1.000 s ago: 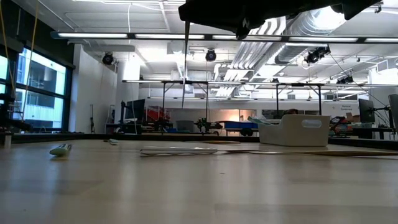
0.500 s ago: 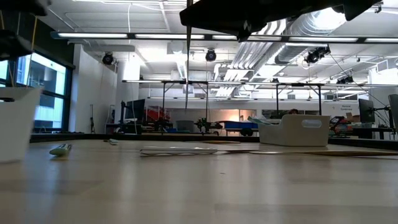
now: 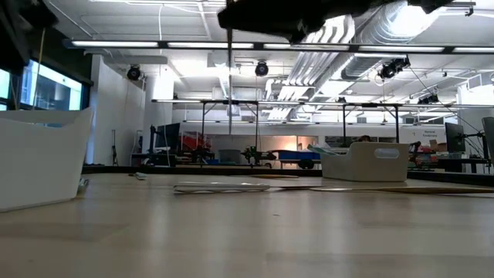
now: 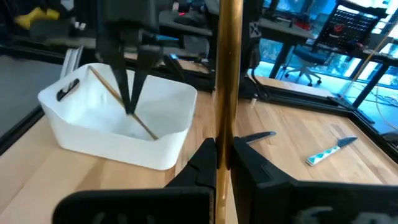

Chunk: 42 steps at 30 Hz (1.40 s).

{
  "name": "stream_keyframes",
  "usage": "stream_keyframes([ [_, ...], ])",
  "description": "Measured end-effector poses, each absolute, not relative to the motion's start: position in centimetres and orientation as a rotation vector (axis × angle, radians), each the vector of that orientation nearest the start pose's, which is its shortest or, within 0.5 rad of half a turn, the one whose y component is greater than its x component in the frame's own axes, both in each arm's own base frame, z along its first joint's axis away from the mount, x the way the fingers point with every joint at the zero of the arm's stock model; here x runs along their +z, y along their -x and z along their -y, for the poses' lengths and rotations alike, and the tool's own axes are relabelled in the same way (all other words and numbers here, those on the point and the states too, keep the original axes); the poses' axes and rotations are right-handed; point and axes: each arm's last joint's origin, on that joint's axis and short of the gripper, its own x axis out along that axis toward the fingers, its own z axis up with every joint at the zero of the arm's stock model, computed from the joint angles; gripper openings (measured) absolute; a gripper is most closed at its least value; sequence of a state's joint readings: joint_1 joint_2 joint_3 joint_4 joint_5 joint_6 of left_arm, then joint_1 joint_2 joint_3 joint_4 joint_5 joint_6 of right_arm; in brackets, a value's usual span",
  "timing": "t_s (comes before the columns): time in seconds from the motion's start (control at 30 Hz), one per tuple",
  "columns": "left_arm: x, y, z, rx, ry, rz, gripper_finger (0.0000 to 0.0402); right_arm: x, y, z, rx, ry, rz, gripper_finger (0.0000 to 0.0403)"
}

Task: Sort silverware by color (type)
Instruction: Put the gold table knife into the white bin

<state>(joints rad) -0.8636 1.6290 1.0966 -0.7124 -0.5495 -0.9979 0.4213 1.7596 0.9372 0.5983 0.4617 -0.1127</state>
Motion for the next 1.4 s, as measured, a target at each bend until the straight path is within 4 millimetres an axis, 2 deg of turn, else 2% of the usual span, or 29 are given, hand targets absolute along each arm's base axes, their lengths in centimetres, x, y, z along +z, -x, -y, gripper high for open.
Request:
stream_keyframes([
  [0.13,21.9,-18.3,23.6,0.213,0.135,-0.846,0.0,21.7,-36.4,-15.0,0.003,0.259,-0.247,0.0001],
  [0.3,22.2,-15.0,24.8,0.226,0.129,-0.751,0.0,22.8,-40.6,-16.8,0.13,0.34,-0.317,0.0001],
  [0.5,22.1,-12.7,24.9,0.265,0.13,-0.711,0.0,23.3,-45.1,-18.4,0.21,0.446,-0.447,0.0001],
  [0.7,22.0,-11.8,24.5,0.302,0.106,-0.726,0.0,24.5,-47.9,-20.0,0.269,0.506,-0.474,0.0001],
  [0.87,22.0,-11.7,24.4,0.311,0.095,-0.733,0.0,25.3,-49.0,-21.0,0.327,0.527,-0.43,0.0001],
  [0.97,22.0,-11.7,24.3,0.311,0.094,-0.734,0.0,25.0,-49.4,-21.2,0.354,0.574,-0.404,0.0001],
  [1.4,22.0,-11.8,24.4,0.311,0.098,-0.734,0.0,21.0,-51.9,-18.0,0.345,0.615,-0.475,0.0001],
])
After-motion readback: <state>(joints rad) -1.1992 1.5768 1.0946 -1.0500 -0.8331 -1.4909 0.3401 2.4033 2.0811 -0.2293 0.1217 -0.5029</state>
